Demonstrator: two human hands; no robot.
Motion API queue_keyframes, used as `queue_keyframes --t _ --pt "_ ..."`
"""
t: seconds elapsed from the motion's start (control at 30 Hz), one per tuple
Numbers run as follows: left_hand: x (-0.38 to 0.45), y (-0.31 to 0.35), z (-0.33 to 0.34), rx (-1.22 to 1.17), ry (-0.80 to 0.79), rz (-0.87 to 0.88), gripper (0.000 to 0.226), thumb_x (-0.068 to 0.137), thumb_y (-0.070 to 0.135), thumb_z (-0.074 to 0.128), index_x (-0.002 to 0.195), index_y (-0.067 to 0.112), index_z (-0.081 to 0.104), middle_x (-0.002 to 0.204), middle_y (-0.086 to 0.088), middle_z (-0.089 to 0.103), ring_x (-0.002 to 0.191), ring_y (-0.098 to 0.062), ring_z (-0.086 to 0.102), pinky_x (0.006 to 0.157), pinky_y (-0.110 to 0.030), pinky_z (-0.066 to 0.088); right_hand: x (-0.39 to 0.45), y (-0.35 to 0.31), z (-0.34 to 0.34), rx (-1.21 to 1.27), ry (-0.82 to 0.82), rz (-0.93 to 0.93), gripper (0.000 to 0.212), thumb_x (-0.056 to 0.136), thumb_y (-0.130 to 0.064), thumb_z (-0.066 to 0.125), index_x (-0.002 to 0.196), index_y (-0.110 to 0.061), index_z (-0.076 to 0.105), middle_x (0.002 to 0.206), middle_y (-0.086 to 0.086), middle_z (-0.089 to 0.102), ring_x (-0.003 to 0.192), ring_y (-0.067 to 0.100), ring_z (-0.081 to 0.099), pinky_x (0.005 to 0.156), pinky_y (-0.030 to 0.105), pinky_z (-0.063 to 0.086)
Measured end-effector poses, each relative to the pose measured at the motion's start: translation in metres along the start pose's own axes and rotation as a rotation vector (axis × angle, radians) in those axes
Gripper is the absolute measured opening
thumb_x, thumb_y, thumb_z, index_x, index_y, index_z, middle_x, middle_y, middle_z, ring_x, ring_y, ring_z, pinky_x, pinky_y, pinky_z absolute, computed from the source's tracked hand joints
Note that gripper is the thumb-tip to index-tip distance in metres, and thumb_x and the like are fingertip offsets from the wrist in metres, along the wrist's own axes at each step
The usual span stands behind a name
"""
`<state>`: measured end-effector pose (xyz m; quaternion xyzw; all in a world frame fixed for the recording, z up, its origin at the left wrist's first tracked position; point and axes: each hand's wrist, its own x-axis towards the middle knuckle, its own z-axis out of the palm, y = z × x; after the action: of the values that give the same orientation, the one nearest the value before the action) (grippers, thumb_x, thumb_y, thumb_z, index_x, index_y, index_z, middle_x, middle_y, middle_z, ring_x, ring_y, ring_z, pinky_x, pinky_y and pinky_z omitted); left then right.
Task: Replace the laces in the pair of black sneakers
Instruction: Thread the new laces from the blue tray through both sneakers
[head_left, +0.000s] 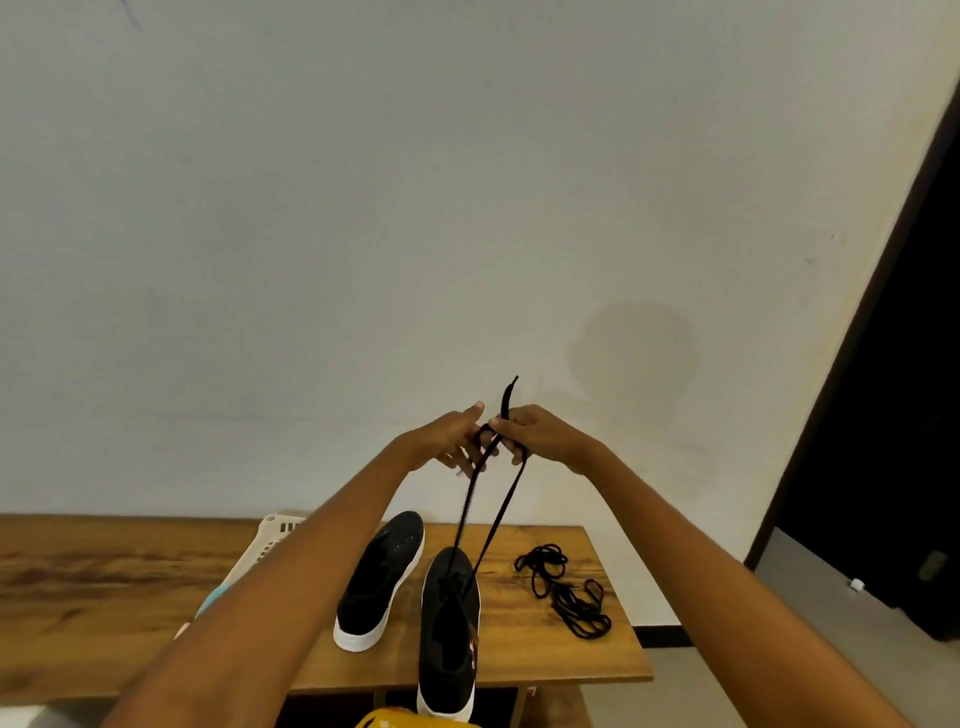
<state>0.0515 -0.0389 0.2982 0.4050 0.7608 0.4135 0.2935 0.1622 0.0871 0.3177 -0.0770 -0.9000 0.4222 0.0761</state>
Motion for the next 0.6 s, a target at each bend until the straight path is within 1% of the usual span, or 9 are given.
queue_keyframes --t 0.1,0.2,0.23,0.3,0.33,0.4,0.5,0.53,0.6 --pt "0.007 -0.006 0.001 0.256 0.059 -0.053 0.059 0.101 0.042 0.023 0.083 0.010 0.070 0.096 -0.008 0.066 0.084 -0.021 0.057 0.084 -0.032 0.038 -0.002 0.001 -0.008 0.021 -0.005 -0.003 0.028 0.098 -0.027 0.051 0.106 -0.006 0.067 0.071 -0.003 0.056 0.064 0.008 0.056 0.066 0.016 0.051" --pt "0.012 -0.007 0.002 0.621 0.270 -0.004 0.044 0.097 0.044 0.040 0.080 0.014 0.068 0.095 -0.004 0.061 0.094 -0.022 0.052 0.093 -0.038 0.032 -0.003 0.003 -0.012 0.020 -0.033 -0.004 0.035 0.096 -0.027 0.054 0.115 0.000 0.064 0.076 -0.001 0.057 0.070 0.008 0.057 0.073 0.017 0.053" --pt "0.010 -0.005 0.002 0.589 0.300 0.041 0.038 0.096 0.043 0.043 0.087 0.015 0.066 0.101 -0.005 0.060 0.101 -0.023 0.052 0.097 -0.040 0.032 -0.003 0.003 -0.013 0.020 -0.046 -0.011 0.035 0.095 -0.028 0.055 0.114 0.000 0.065 0.078 0.001 0.058 0.073 0.010 0.058 0.075 0.019 0.053" --pt "0.002 0.000 0.001 0.250 0.179 0.114 0.033 0.099 0.039 0.037 0.097 0.016 0.062 0.113 -0.002 0.055 0.116 -0.020 0.047 0.106 -0.041 0.027 -0.003 0.003 -0.014 0.009 -0.065 -0.041 0.032 0.095 -0.029 0.056 0.109 -0.003 0.068 0.086 0.011 0.062 0.080 0.013 0.059 0.079 0.020 0.052" --pt "-0.003 0.001 0.001 0.088 0.068 0.106 0.041 0.101 0.041 0.029 0.100 0.016 0.061 0.114 0.000 0.055 0.116 -0.016 0.047 0.108 -0.038 0.022 -0.004 0.003 -0.014 0.002 -0.069 -0.061 0.030 0.095 -0.028 0.056 0.106 -0.004 0.068 0.091 0.017 0.064 0.082 0.015 0.059 0.079 0.020 0.052" --pt "-0.008 0.002 0.001 0.010 -0.037 0.081 0.061 0.101 0.046 0.013 0.095 0.013 0.065 0.104 0.000 0.064 0.103 -0.012 0.055 0.108 -0.037 0.017 -0.004 0.000 -0.016 -0.027 -0.070 -0.089 0.024 0.092 -0.022 0.060 0.102 -0.002 0.069 0.091 0.016 0.067 0.081 0.010 0.060 0.076 0.016 0.051" --pt "-0.004 0.001 0.007 0.004 0.094 0.050 0.065 0.102 0.044 0.013 0.064 0.013 0.055 0.080 -0.004 0.063 0.090 -0.016 0.059 0.114 -0.043 0.017 -0.002 -0.002 -0.014 -0.272 -0.032 -0.153 0.013 0.086 -0.012 0.068 0.096 -0.005 0.073 0.086 -0.002 0.068 0.075 -0.004 0.060 0.072 0.004 0.043" --pt "-0.001 0.002 0.009 -0.034 0.144 0.037 0.064 0.102 0.042 0.014 0.062 0.013 0.054 0.080 -0.005 0.063 0.091 -0.019 0.059 0.114 -0.044 0.018 0.000 -0.001 -0.012 -0.374 0.029 -0.194 0.011 0.085 -0.010 0.068 0.094 -0.006 0.073 0.085 -0.002 0.068 0.072 -0.003 0.059 0.070 0.005 0.042" --pt "0.001 0.001 0.015 -0.108 0.200 0.011 0.063 0.103 0.039 0.015 0.076 0.010 0.064 0.095 -0.008 0.066 0.098 -0.022 0.058 0.112 -0.042 0.019 0.002 0.007 -0.003 -0.535 0.214 -0.298 0.008 0.086 -0.012 0.067 0.091 -0.006 0.068 0.080 0.001 0.066 0.064 0.005 0.054 0.063 0.014 0.039"
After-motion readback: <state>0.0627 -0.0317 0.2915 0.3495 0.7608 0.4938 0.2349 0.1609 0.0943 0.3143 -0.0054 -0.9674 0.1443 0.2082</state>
